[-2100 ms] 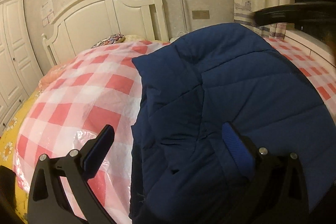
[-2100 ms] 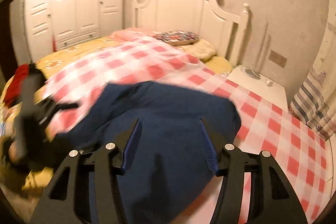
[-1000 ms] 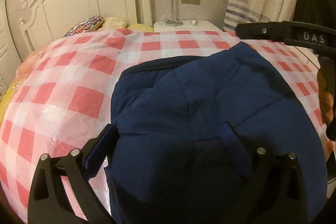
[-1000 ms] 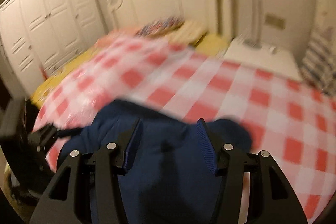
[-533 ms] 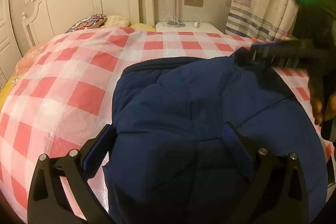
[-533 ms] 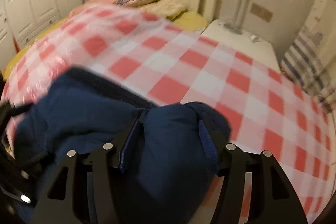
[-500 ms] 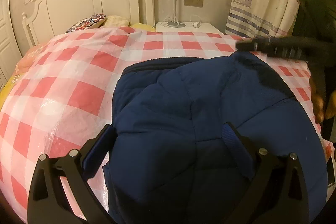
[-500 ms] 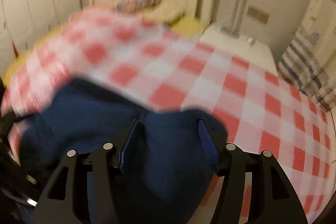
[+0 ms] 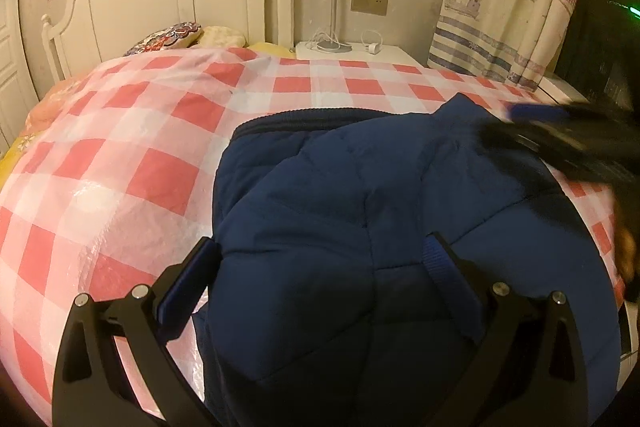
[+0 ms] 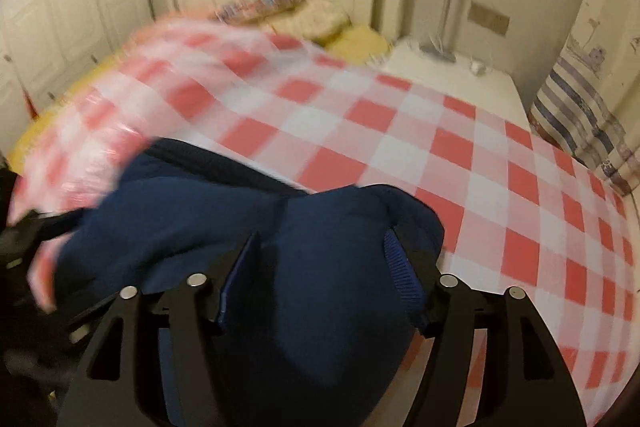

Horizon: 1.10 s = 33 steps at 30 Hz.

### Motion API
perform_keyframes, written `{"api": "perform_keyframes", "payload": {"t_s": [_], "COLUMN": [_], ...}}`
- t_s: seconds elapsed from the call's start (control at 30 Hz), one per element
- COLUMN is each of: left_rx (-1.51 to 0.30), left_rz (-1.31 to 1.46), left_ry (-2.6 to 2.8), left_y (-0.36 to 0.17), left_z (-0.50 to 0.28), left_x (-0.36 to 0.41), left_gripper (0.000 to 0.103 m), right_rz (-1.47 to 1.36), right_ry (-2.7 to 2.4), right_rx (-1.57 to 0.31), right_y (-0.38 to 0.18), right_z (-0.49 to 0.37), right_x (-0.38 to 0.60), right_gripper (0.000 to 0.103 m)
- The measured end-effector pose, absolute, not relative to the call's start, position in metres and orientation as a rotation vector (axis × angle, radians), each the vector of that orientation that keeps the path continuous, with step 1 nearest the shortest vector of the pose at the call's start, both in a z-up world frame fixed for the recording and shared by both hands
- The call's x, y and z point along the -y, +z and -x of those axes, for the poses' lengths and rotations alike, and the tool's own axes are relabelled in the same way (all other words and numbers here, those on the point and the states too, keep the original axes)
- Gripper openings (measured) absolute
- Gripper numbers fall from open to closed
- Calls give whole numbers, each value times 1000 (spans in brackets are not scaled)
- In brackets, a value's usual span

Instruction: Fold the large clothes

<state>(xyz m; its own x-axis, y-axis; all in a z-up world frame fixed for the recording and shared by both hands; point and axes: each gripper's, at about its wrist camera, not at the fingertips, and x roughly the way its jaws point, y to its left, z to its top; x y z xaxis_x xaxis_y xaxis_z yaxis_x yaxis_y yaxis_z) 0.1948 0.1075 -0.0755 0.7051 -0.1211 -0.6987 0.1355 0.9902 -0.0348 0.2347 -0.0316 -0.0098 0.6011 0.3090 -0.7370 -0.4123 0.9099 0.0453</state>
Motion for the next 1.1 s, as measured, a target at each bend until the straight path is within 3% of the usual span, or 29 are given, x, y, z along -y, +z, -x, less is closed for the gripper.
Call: {"api": "perform_keyframes", "payload": {"t_s": [0.03, 0.1, 0.13, 0.2, 0.3, 0.47, 0.7, 0.83, 1.1], "left_rx": [-775, -774, -775, -782, -779, -767, -637, -714, -834], "left_rz": [-19, -18, -17, -25, -36, -40, -104, -182, 107], "left_ry": [-143, -143, -144, -139, -125, -111, -73, -43, -228], "left_y": [-76, -76, -76, -77, -77, -72, -37, -64, -81], "left_z": [-195, -196, -196, -196, -195, -189, -109, -96, -116], "left_x": [-108, -108, -108, -107, -105, -104, -108, -107, -152], "left_gripper": [101, 101, 101, 101, 101, 101, 101, 101, 101], "right_rz": [128, 117, 127, 241, 152, 128, 150, 41, -128], "right_ry": [434, 450, 469, 458, 472, 490, 539, 579, 634], "right_rx": [-792, -742, -732, -769, -776, -797, -734, -799, -910], "right_y": [-6, -3, -7, -30, -39, -25, -15, -37, -46], "right_z": [-212, -181, -167, -150, -154, -148, -85, -84, -96], "right_x": [36, 39, 38, 21, 27, 33, 46, 58, 72], "right_gripper": [75, 90, 91, 91, 95, 95, 95, 97, 99]}}
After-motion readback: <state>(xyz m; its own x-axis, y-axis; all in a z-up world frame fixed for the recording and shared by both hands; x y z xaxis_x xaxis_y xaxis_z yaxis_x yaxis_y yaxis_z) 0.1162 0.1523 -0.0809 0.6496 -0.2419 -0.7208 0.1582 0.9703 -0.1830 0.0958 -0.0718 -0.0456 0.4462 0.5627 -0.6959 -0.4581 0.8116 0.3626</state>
